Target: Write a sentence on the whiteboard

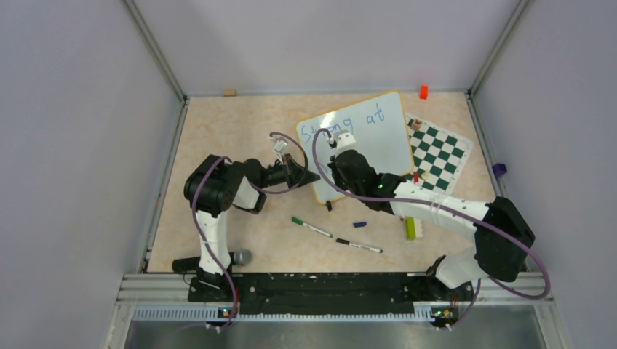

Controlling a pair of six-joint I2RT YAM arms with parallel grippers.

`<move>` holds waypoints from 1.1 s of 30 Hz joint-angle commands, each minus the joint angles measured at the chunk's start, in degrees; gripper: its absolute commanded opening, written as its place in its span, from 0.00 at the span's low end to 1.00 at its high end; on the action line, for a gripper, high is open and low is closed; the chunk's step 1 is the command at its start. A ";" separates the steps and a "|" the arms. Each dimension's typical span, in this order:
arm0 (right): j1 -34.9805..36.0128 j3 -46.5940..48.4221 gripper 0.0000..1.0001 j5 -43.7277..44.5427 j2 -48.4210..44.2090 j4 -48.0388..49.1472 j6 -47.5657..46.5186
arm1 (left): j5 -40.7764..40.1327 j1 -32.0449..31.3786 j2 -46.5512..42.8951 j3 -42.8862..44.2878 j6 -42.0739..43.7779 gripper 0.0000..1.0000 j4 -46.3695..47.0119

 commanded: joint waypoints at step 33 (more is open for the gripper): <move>-2.91 4.62 0.00 3.92 2.36 -3.32 5.93 | 4.76 -2.05 -0.88 -0.58 4.23 0.00 3.30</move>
